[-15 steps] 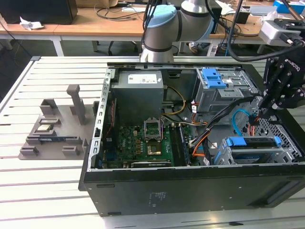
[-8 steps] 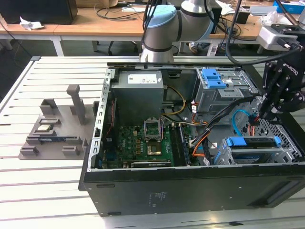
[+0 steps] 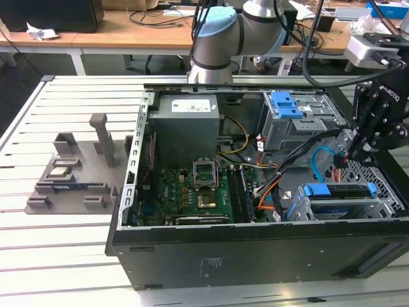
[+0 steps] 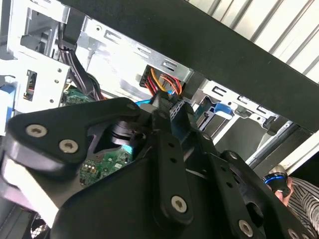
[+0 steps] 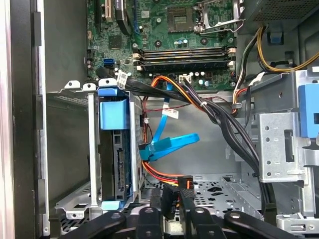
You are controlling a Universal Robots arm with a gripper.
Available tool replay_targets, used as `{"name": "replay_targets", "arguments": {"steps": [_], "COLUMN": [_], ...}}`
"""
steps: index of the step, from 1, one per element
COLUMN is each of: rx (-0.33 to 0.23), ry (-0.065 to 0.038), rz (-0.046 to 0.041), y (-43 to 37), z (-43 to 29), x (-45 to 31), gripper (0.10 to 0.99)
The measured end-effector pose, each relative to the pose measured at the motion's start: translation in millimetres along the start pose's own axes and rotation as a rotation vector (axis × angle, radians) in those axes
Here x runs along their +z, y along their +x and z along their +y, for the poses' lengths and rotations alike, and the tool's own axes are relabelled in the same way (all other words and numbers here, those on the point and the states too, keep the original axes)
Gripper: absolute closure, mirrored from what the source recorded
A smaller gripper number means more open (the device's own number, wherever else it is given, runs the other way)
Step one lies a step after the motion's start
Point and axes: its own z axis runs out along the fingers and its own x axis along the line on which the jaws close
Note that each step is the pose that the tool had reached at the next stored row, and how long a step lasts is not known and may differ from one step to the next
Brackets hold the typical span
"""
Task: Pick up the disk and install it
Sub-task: 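Insert the first disk wire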
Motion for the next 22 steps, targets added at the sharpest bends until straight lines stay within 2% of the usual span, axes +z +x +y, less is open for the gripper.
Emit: {"name": "replay_targets", "arguments": {"steps": [2,9,11,15,17,19,22], "rx": [0.000,0.000,-0.001,-0.002,-0.004,-0.005,-0.007], "ry": [0.000,0.000,0.001,0.001,0.001,0.001,0.001], "rz": [0.0003,0.0016,0.0017,0.0016,0.0018,0.0016,0.0018], "y": [0.0,0.3,7.3,23.0,36.4,40.6,41.2], "z": [0.0,0.4,3.6,4.8,6.4,8.4,8.8], "x": [0.1,0.3,1.0,2.3,3.4,4.6,7.6], "gripper": [0.922,0.922,0.922,0.922,0.922,0.922,0.922]}}
